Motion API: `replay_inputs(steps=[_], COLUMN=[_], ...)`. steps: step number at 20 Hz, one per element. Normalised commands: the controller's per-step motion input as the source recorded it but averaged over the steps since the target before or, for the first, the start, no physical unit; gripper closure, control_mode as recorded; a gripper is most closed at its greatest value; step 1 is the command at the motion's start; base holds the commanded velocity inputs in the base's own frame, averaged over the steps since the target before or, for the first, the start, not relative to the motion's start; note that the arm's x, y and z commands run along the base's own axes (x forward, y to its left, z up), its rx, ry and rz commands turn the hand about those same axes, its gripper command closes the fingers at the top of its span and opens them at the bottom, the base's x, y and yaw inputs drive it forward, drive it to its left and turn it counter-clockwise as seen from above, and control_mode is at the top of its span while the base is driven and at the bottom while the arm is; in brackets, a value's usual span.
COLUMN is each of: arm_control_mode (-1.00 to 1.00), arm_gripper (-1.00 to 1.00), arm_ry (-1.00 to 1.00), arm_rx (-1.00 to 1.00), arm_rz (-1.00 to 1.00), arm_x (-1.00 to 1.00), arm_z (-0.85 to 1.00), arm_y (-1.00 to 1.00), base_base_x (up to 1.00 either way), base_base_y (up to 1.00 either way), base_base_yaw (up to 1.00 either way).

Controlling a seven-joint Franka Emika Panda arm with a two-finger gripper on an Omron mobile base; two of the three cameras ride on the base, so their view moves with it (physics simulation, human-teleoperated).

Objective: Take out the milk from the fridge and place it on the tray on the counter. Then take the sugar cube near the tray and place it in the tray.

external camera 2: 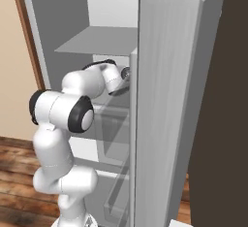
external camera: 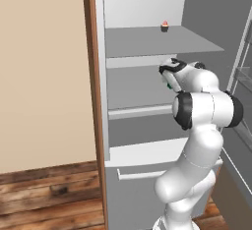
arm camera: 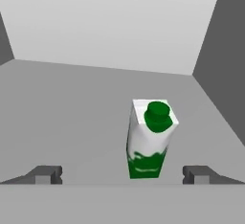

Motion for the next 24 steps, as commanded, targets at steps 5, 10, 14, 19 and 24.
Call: replay_inputs(steps=[5,10,14,19,24], arm_control_mode=[-1.0,-1.0,-1.0,-1.0,-1.0], arm_gripper=[-1.0,-1.0,-1.0,-1.0,-1.0], arm_ry=[-0.06,0.0,0.0,0.0,0.0], arm_rx=[0.01,0.02,0.0,0.0,0.0], arm_rz=[0.05,0.0,0.0,0.0,0.0], arm_x=[0.13,0.14,0.21,0.2,0.17], arm_z=[-0.08,-0.02,0.0,0.0,-0.01], arm_y=[-0.21,-0.13,0.0,-0.01,-0.01], base_base_x=[0.0,0.0,0.0,0.0,0.0], base_base_y=[0.0,0.0,0.0,0.0,0.0], base_base_yaw=[0.0,0.0,0.0,0.0,0.0])
